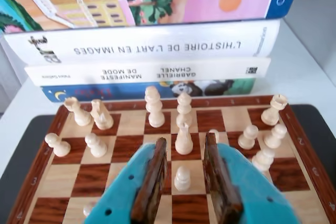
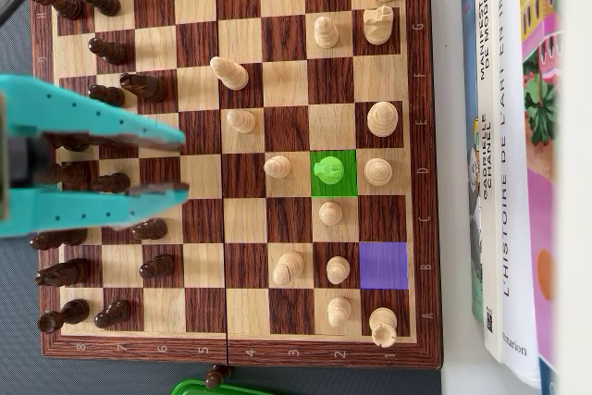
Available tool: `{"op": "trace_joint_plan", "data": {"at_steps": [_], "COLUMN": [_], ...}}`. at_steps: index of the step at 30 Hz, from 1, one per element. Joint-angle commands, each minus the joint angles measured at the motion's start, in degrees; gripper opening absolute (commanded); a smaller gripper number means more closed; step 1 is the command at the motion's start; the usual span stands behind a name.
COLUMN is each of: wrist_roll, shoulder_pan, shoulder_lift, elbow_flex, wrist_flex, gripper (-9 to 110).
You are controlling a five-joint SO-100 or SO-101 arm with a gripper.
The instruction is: Play chess
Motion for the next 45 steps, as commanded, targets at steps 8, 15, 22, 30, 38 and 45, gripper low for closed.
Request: {"op": "trace_joint_plan", "data": {"at_steps": [8,15,22,30,38,45], "wrist_roll": [-0.2,-3.6,-3.3,-3.6,-3.7,-3.8], "shoulder_pan": [-0.8,-1.4,-1.4,-1.4,-2.0,-2.3], "shoulder_lift": [9.8,11.8,13.8,16.3,16.4,16.4], "elbow_flex": [6.5,8.5,9.8,11.6,12.5,14.3], "wrist_flex": [-12.3,-21.6,-29.2,-38.8,-48.7,-60.7], "gripper": [12,12,12,12,12,12]}}
